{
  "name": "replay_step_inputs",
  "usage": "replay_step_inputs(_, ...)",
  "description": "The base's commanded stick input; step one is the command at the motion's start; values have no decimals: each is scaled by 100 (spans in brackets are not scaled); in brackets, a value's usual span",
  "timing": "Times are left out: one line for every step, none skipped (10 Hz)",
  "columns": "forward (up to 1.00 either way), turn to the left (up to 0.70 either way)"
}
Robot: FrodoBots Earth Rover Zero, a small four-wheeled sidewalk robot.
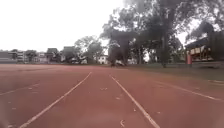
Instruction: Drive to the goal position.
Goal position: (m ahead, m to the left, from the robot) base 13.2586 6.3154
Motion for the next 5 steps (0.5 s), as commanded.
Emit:
replay_step_inputs(45, 0)
replay_step_inputs(45, 0)
replay_step_inputs(45, 0)
replay_step_inputs(45, 0)
replay_step_inputs(45, 0)
